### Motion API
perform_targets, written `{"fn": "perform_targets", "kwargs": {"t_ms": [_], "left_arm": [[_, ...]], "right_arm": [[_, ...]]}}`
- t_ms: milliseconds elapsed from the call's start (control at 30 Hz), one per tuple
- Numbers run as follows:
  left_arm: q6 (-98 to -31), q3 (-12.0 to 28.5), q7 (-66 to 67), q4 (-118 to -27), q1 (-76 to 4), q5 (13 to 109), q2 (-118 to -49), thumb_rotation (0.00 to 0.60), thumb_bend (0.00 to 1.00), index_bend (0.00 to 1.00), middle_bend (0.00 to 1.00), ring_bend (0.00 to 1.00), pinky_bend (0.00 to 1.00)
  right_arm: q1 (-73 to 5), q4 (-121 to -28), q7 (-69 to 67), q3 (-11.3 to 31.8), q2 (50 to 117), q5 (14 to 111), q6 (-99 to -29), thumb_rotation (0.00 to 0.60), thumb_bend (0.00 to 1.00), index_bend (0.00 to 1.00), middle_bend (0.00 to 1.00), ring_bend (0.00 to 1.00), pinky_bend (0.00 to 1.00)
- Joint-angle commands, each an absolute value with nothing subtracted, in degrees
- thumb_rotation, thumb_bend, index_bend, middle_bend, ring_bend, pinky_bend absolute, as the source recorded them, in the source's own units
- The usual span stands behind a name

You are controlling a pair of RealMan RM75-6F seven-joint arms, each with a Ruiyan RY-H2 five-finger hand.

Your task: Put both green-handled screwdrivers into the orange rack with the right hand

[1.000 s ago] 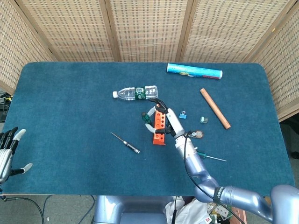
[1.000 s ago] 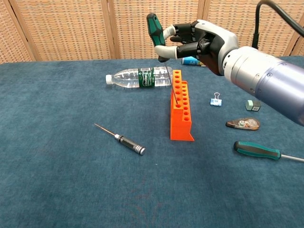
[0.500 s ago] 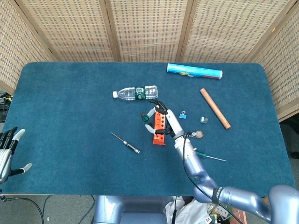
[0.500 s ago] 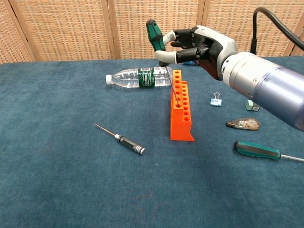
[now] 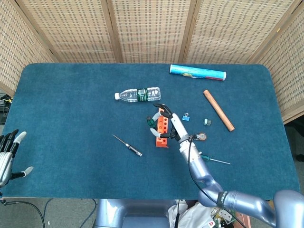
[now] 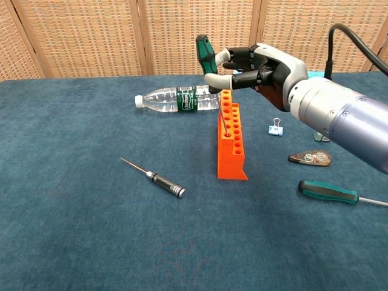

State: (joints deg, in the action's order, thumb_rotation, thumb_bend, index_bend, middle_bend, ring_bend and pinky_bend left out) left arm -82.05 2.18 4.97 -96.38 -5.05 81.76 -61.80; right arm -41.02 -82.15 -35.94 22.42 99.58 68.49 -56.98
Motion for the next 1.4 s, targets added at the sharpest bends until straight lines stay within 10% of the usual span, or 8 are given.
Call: {"fn": "perform_targets", "kwargs": {"t_ms": [33,1167,1400], "left_arm": [[-81.9,2.2,4.9,-96.4,-5.1,81.7,-61.7,0.600,0.00,0.00,0.00,0.00,0.00],[-81.5,2.1,5.1,-96.6,-5.3,81.6,-61.8,0.600,0.00,0.00,0.00,0.00,0.00],[-81.5,2.0,5.3,-96.6,-5.4,81.6,-61.9,0.600,0.00,0.00,0.00,0.00,0.00]], "right_arm": [[-39.2,-81.6,-41.7,21.8,100.2,70.5,-58.6,0.600,0.36,0.61,0.12,0.00,0.00],[-36.8,-60.3,-58.3,11.9,108.6,85.5,-67.2,0.600,0.32,0.61,0.05,0.00,0.00],[-38.3,-60.1,-56.3,11.1,106.9,86.0,-64.3,0.600,0.03,0.41,0.00,0.00,0.00]]}}
